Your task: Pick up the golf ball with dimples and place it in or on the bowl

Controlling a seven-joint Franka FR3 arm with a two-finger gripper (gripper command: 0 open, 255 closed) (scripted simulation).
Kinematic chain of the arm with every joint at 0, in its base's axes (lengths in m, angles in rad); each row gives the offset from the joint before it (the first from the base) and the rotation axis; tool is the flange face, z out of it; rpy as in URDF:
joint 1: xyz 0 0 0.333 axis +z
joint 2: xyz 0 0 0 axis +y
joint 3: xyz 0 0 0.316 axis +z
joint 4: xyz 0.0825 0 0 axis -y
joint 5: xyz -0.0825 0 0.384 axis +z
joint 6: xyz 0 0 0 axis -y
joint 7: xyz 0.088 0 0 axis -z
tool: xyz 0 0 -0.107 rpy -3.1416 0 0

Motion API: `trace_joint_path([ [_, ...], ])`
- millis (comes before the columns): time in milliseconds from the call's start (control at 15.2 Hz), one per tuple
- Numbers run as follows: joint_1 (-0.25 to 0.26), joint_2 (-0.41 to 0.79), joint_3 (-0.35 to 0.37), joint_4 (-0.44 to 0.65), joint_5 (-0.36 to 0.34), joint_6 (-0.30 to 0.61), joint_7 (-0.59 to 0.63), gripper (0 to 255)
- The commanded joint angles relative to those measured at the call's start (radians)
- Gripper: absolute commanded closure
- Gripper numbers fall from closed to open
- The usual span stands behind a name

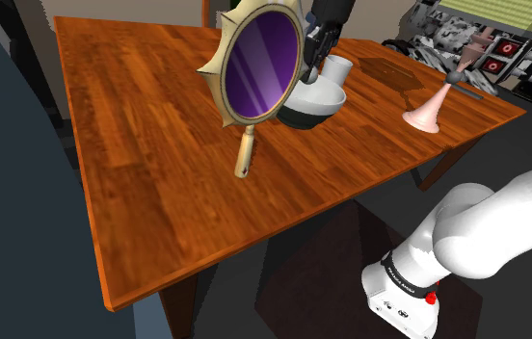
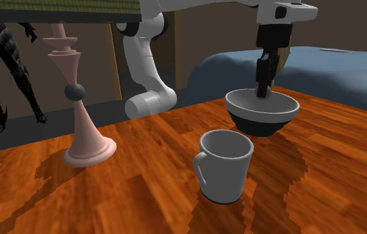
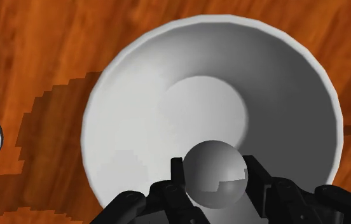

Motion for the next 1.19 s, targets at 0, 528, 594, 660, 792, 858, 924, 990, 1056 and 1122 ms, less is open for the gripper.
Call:
trace_joint_path([
  [0, 0.000, 0.000, 0.000, -0.001, 0.000, 0.001, 0.000, 255],
  [528, 0.000, 0.000, 0.000, 0.000, 0.000, 0.000, 0.000, 0],
  [594, 0.000, 0.008, 0.001, 0.042, -0.001, -0.033, 0.000, 0],
  [660, 0.000, 0.018, 0.001, 0.086, -0.001, -0.068, 0.001, 0],
  [792, 0.000, 0.039, 0.003, 0.169, -0.003, -0.130, 0.002, 0],
  [858, 0.000, 0.039, 0.003, 0.169, -0.003, -0.130, 0.002, 0],
  [924, 0.000, 0.039, 0.003, 0.169, -0.003, -0.130, 0.002, 0],
  [990, 0.000, 0.039, 0.003, 0.169, -0.003, -0.130, 0.002, 0],
  [1056, 0.000, 0.039, 0.003, 0.169, -0.003, -0.130, 0.002, 0],
  [1122, 0.000, 0.039, 0.003, 0.169, -0.003, -0.130, 0.002, 0],
])
